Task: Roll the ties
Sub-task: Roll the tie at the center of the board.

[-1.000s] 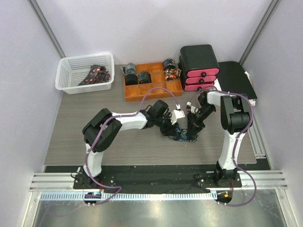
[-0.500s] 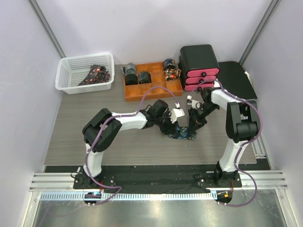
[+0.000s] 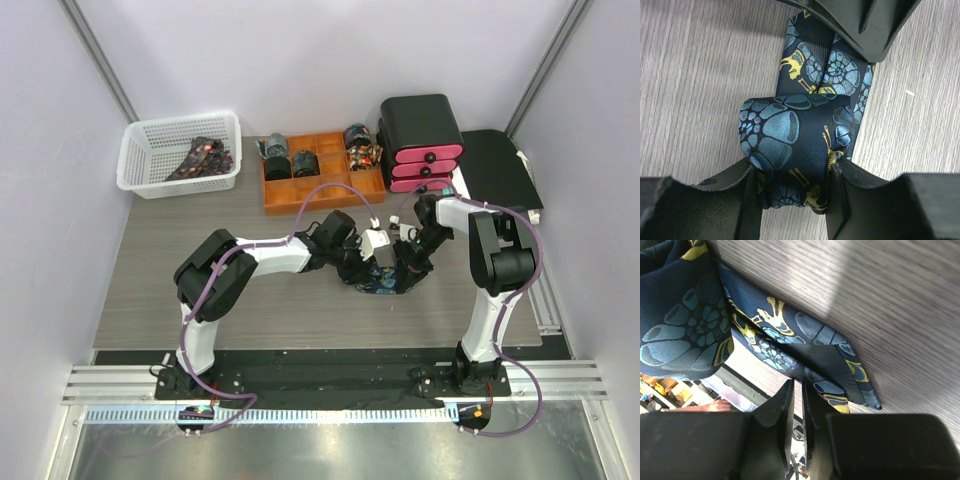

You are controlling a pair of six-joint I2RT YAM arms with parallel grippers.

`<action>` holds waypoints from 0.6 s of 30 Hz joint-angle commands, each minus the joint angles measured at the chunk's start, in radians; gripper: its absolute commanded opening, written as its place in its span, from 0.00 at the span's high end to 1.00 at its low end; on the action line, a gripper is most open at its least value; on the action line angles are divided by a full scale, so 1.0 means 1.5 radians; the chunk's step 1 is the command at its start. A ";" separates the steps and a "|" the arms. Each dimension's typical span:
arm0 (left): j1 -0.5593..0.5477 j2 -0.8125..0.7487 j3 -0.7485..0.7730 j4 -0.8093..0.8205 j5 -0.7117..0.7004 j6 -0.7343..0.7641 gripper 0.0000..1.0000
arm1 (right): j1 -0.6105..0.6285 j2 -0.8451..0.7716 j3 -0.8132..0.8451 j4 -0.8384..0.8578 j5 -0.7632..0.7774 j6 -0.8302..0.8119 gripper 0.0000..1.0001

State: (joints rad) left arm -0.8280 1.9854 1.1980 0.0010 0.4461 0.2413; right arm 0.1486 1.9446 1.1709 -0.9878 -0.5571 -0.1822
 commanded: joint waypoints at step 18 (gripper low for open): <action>0.010 0.019 -0.022 -0.068 -0.020 0.012 1.00 | -0.004 0.047 0.029 0.052 0.033 0.011 0.82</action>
State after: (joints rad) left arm -0.8280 1.9854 1.1980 0.0010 0.4488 0.2440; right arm 0.1440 1.9774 1.2404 -0.9424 -0.5610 -0.1528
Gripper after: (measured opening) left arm 0.437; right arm 0.180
